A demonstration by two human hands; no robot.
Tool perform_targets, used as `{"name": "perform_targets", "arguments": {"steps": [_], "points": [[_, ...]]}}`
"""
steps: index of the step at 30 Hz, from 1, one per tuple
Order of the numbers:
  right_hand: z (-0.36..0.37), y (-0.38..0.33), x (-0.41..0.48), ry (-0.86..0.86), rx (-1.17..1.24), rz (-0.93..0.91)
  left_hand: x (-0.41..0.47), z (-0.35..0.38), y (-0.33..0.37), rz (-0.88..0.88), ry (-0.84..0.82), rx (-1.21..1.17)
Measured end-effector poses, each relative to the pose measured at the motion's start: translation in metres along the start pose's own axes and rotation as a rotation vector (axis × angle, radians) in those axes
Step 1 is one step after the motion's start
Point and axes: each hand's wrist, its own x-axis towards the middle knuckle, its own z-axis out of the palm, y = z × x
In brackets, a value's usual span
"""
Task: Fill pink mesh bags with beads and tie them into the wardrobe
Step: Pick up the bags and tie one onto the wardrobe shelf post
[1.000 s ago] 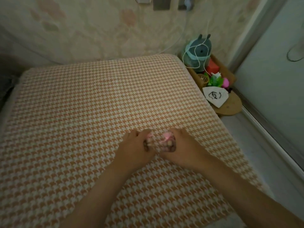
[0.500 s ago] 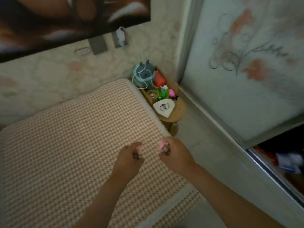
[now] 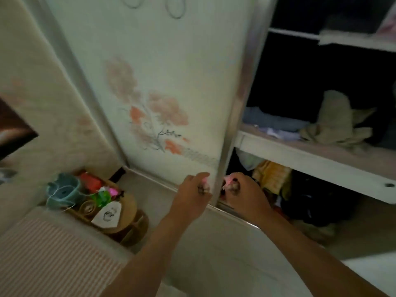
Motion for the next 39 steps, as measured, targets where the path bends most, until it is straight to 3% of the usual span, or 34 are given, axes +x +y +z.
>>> {"name": "perform_targets", "arguments": {"steps": [11,19,28,34,39], "points": [[-0.233,0.133,0.023,0.315,-0.063,0.263,0.119,0.167,0.223,0.27,-0.323,0.031],[-0.35,0.221,0.032,0.41,-0.125,0.545,0.19,0.286,0.32,0.38,-0.469,0.154],[-0.403,0.341,0.036,0.423,-0.109,0.7,0.217,0.434,0.37,0.482,-0.482,0.217],[-0.419,0.421,0.045,0.375,-0.083,0.68,0.228,0.504,0.391,0.399,-0.493,0.244],[-0.423,0.445,0.044,0.311,-0.117,0.62,0.235,0.531,0.389,0.355,-0.526,0.328]]}}
